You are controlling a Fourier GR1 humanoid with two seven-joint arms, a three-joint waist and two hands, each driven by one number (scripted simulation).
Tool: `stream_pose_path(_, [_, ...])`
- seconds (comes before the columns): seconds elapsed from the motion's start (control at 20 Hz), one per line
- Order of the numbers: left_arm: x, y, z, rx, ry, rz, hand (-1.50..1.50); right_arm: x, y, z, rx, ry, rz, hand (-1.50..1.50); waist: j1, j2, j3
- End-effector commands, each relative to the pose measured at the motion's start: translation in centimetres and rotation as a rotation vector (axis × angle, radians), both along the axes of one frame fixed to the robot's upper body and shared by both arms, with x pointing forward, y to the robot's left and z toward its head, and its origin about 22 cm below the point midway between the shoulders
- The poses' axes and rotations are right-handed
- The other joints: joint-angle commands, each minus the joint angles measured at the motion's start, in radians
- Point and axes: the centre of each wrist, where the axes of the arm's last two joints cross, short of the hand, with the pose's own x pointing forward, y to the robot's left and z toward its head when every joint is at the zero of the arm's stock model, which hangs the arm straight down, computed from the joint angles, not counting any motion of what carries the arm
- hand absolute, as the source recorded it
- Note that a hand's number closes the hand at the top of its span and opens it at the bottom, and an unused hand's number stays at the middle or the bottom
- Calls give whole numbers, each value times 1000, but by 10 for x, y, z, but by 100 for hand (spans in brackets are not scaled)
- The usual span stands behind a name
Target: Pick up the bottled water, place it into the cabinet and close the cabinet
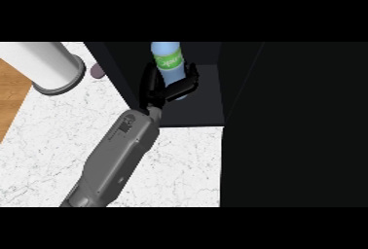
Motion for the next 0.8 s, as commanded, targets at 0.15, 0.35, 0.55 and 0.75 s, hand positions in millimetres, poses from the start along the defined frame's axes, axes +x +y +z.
stream_pose_path(0.15, [37, -14, 17, 117, 15, 89, 150, 9, -7, -10, -6, 13, 7, -150, -14, 6, 0])
stream_pose_path(0.35, [45, -8, 5, 175, 34, 143, 150, -2, 3, 2, 7, -1, 20, -150, -18, 6, 0])
stream_pose_path(0.55, [56, 2, 9, 255, 22, 188, 150, -8, 1, 8, 24, 2, 32, -150, -28, 11, 0])
stream_pose_path(0.75, [53, 1, -9, 269, 14, 224, 150, 12, -17, -8, 9, -9, 27, -150, -28, 14, 1])
